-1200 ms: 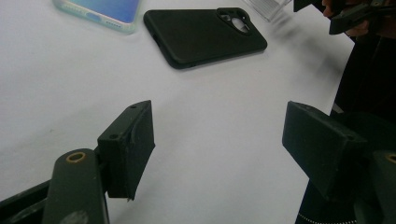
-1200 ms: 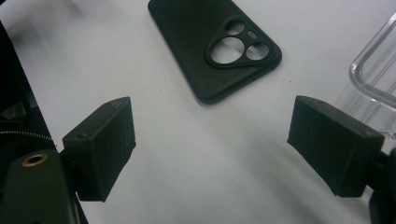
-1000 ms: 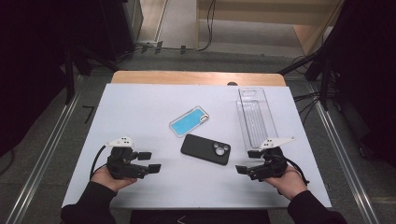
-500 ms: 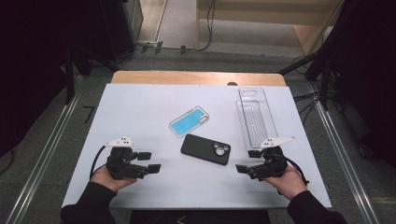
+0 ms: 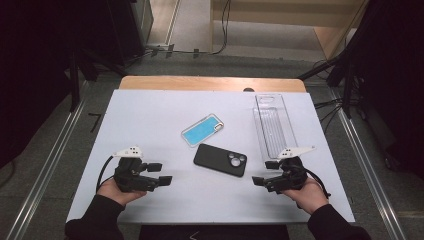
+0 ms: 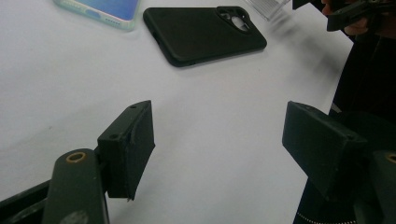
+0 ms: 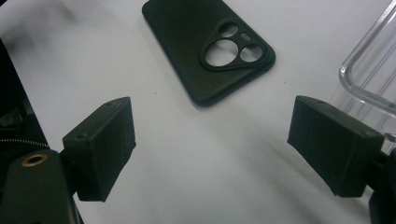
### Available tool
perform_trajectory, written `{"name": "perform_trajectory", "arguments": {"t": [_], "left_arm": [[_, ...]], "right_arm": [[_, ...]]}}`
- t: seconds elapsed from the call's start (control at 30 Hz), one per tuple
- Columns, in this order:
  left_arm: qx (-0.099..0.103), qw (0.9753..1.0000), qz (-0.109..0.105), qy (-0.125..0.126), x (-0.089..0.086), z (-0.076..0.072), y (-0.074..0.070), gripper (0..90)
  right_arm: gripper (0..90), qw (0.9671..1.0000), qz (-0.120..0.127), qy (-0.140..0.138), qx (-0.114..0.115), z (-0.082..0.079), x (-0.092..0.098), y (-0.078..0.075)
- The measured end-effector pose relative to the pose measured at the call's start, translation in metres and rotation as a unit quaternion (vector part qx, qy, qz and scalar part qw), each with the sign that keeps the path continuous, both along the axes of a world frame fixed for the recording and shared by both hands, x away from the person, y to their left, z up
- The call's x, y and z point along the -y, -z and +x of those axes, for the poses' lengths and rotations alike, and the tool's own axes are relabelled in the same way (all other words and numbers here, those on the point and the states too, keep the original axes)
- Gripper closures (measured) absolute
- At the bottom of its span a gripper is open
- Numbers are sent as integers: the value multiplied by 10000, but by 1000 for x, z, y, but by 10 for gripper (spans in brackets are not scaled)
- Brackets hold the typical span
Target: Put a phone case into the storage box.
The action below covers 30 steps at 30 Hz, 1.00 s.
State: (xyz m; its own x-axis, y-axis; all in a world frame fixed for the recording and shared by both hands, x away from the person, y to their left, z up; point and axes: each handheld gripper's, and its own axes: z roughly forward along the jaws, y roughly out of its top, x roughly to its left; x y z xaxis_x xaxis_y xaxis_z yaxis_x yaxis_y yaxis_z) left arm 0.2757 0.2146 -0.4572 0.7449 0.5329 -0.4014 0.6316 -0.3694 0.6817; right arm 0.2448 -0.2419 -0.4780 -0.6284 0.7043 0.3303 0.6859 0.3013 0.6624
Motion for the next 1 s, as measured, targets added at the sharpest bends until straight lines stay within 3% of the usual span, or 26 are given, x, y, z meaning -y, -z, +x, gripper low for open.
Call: {"name": "perform_trajectory", "arguments": {"t": [0.17, 0.4, 0.5, 0.73, 1.0], "left_arm": [[-9, 10000, 21, -3, 0, 0, 0, 255], [-18, 10000, 20, -20, 0, 0, 0, 255], [-21, 10000, 20, -22, 0, 1, 0, 255], [-25, 10000, 11, -24, 0, 1, 0, 255], [-25, 10000, 22, -42, -1, 1, 0, 255]], "right_arm": [[131, 10000, -4, -16, 9, 0, -2, -2], [131, 9994, 83, -303, 113, -1, -21, -12], [131, 9995, 132, -269, 126, 0, -23, -14], [131, 9994, 137, -246, 219, 12, -39, -23], [131, 9997, 109, -168, 132, 30, -57, -28]]}}
